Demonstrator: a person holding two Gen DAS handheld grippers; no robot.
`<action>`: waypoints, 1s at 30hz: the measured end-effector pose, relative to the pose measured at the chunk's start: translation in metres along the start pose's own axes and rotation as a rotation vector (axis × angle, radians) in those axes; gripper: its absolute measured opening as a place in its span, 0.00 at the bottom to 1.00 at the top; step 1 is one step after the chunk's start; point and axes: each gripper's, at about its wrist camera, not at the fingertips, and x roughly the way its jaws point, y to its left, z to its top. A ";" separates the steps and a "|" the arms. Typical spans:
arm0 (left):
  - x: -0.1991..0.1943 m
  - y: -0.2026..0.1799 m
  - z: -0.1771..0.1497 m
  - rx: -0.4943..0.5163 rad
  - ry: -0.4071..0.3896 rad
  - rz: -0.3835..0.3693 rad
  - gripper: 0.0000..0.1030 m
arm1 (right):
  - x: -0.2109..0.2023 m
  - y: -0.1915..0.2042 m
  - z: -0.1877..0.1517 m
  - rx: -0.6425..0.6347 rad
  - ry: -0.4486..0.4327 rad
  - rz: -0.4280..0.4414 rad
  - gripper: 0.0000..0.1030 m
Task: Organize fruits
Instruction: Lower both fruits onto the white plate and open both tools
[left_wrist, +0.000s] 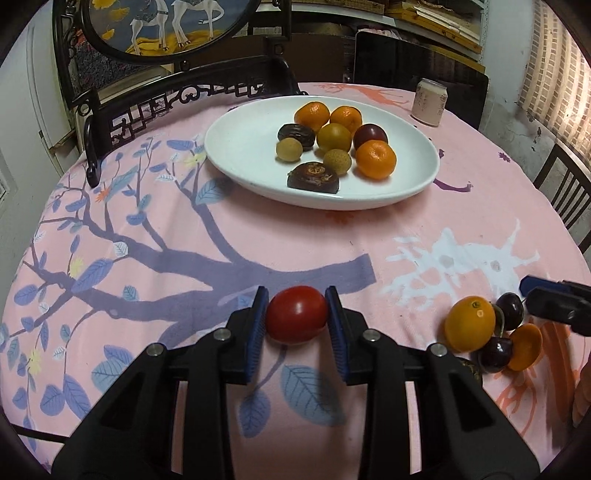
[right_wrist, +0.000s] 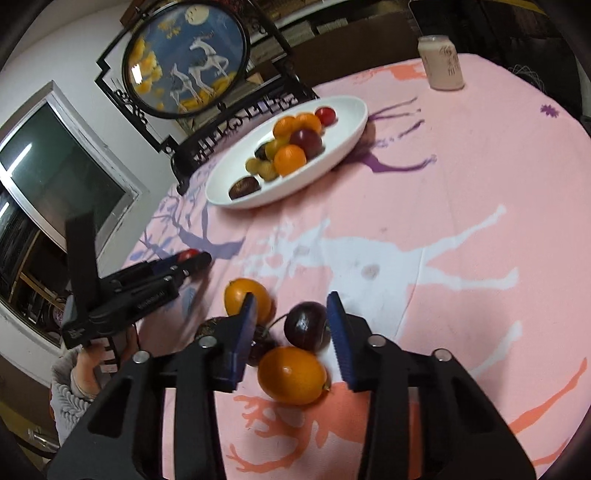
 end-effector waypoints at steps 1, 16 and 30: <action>0.000 0.000 0.000 -0.001 0.000 0.000 0.31 | 0.001 0.001 -0.001 -0.005 0.006 0.001 0.39; 0.006 -0.003 -0.003 0.017 0.025 0.022 0.31 | 0.017 0.010 -0.010 -0.062 0.073 -0.027 0.29; -0.023 0.015 0.029 -0.052 -0.074 -0.017 0.31 | -0.016 -0.006 0.020 0.062 -0.063 0.057 0.29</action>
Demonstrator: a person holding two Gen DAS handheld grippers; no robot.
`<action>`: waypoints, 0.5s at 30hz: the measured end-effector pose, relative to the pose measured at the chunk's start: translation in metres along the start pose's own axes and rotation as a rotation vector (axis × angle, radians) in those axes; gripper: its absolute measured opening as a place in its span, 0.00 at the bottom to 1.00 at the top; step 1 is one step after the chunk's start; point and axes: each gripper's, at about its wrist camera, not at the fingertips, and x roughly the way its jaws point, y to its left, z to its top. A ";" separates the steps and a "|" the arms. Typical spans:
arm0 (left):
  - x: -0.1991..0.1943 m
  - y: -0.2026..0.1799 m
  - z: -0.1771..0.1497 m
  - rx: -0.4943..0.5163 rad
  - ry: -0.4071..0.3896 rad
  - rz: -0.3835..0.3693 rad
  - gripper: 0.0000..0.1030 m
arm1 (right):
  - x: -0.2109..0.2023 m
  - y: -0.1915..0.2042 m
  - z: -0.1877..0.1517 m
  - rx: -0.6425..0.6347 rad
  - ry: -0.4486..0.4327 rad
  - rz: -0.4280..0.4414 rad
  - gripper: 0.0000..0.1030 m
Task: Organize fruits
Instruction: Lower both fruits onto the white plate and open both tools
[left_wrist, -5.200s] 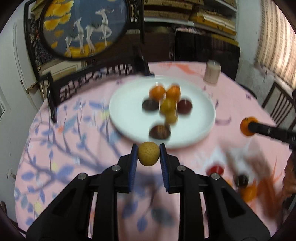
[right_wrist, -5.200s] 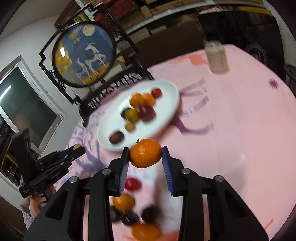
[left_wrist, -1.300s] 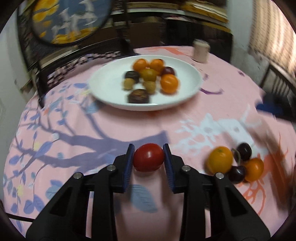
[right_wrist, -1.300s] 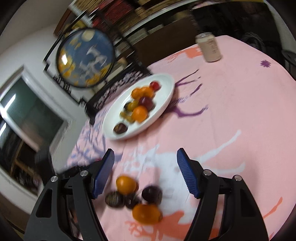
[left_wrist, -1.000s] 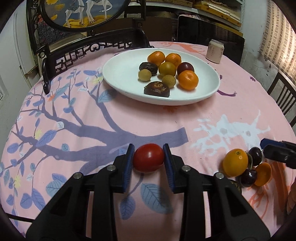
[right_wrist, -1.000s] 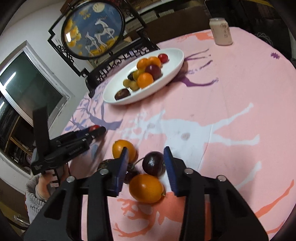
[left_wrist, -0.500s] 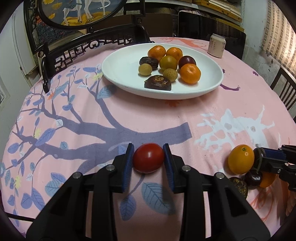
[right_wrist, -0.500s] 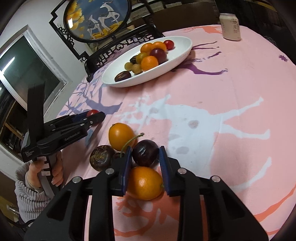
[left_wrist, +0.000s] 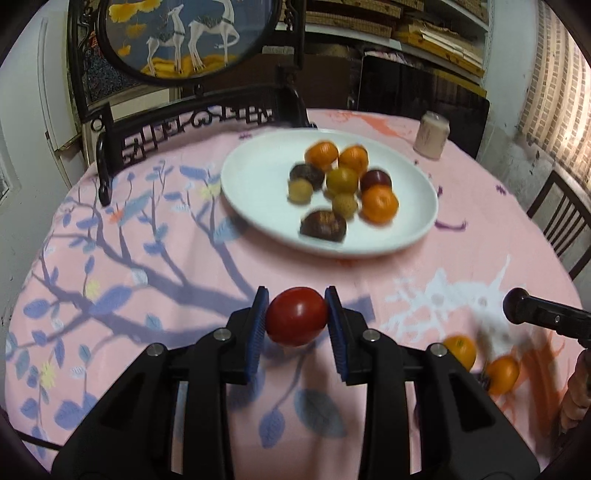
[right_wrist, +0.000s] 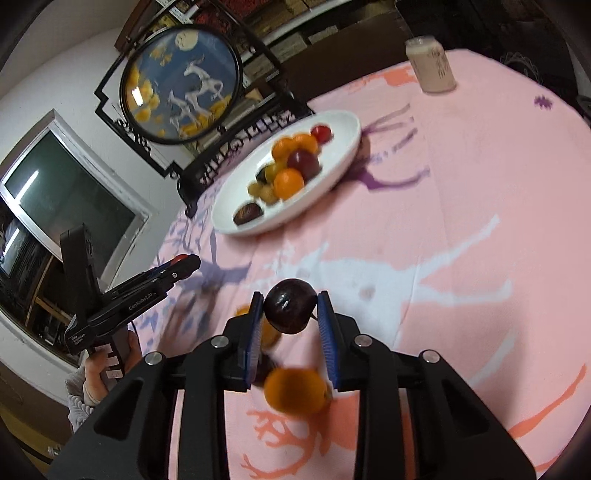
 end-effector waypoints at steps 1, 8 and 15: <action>0.001 0.001 0.006 -0.002 -0.002 0.002 0.31 | -0.001 0.003 0.005 -0.010 -0.005 -0.003 0.29; 0.030 -0.002 0.063 0.009 -0.011 0.038 0.31 | 0.021 0.037 0.071 -0.102 -0.048 -0.055 0.29; 0.073 -0.002 0.082 -0.034 0.015 0.036 0.31 | 0.083 0.020 0.113 -0.099 -0.055 -0.159 0.29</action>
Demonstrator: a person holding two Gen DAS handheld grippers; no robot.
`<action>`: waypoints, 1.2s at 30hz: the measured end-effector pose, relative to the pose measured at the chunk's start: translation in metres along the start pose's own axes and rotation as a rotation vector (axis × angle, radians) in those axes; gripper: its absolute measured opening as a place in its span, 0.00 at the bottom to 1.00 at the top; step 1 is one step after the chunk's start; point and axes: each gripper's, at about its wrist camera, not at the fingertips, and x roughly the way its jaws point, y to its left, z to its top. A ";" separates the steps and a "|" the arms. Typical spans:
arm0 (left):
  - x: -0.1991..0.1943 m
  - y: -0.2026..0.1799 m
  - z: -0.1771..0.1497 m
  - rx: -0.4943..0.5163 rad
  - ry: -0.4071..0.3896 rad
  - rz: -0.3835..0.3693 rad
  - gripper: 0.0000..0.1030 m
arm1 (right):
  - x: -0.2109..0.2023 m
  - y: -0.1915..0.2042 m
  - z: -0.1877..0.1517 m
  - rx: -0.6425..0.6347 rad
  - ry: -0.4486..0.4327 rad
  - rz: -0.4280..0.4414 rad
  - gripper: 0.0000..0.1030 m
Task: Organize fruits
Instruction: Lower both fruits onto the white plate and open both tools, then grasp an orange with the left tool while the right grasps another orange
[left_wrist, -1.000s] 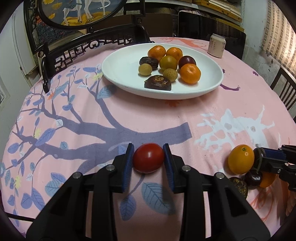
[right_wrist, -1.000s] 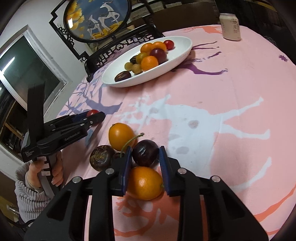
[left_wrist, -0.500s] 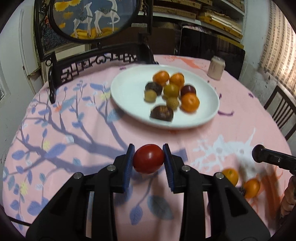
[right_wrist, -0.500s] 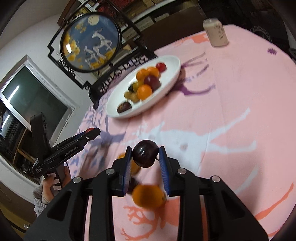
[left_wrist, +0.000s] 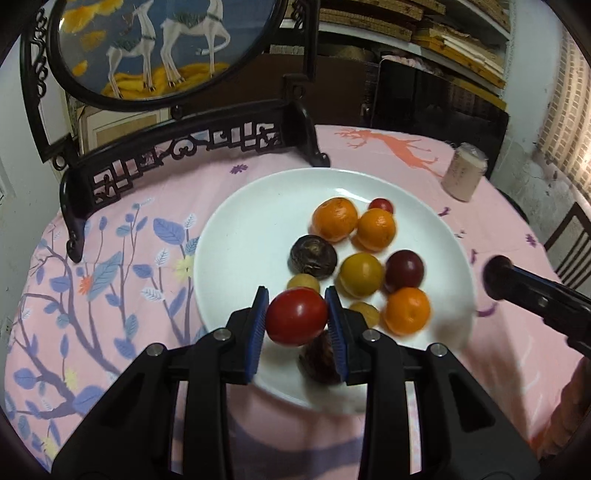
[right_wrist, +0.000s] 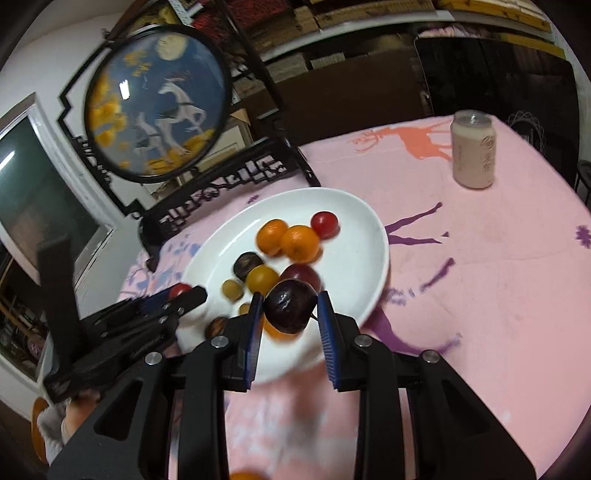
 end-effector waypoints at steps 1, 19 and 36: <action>0.006 0.000 0.000 0.009 0.010 0.004 0.32 | 0.006 -0.001 0.000 -0.008 0.010 -0.015 0.29; -0.029 0.020 -0.027 -0.064 -0.035 0.001 0.73 | -0.032 -0.013 -0.027 0.043 -0.021 0.047 0.52; -0.077 -0.042 -0.096 0.170 -0.039 -0.115 0.87 | -0.093 -0.036 -0.084 0.098 -0.085 0.042 0.57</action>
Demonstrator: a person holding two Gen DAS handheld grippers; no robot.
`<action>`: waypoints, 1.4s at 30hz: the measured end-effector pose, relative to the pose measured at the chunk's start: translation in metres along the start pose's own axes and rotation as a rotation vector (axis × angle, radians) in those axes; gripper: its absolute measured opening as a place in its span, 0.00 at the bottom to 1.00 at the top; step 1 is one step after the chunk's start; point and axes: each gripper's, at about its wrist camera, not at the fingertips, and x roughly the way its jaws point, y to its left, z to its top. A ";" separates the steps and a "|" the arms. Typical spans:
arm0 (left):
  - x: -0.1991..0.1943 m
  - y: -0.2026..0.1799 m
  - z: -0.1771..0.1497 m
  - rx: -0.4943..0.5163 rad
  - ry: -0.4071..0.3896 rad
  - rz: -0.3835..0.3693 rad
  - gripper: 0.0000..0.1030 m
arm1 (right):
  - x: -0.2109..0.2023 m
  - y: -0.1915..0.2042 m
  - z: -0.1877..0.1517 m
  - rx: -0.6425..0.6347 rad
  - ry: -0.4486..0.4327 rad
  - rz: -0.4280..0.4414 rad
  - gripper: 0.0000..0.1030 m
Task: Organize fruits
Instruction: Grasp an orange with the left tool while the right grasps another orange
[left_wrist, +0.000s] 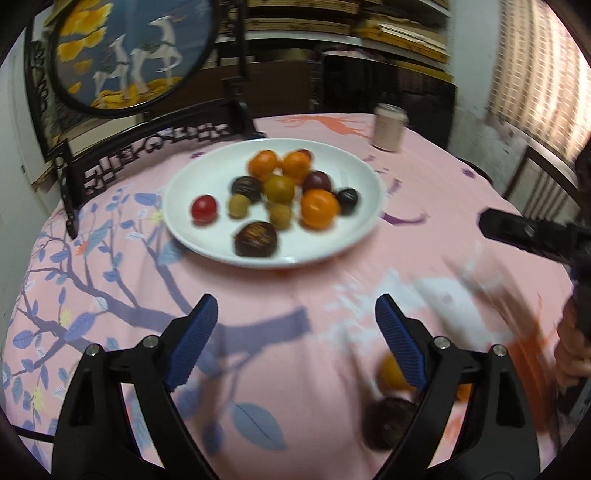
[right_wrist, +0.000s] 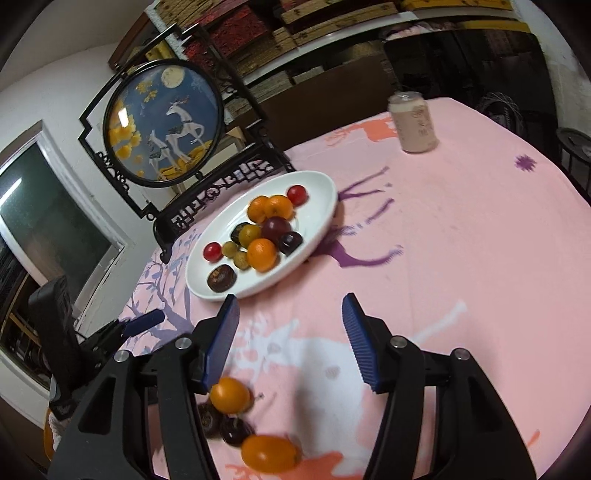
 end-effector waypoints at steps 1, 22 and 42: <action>-0.003 -0.004 -0.003 0.010 -0.001 -0.010 0.88 | -0.003 -0.003 -0.002 0.008 -0.005 0.001 0.57; -0.015 0.036 -0.021 -0.115 -0.003 0.105 0.93 | -0.029 -0.021 -0.017 0.078 -0.046 0.016 0.57; 0.006 -0.039 -0.032 0.134 0.046 -0.030 0.86 | -0.028 -0.020 -0.018 0.075 -0.038 0.011 0.57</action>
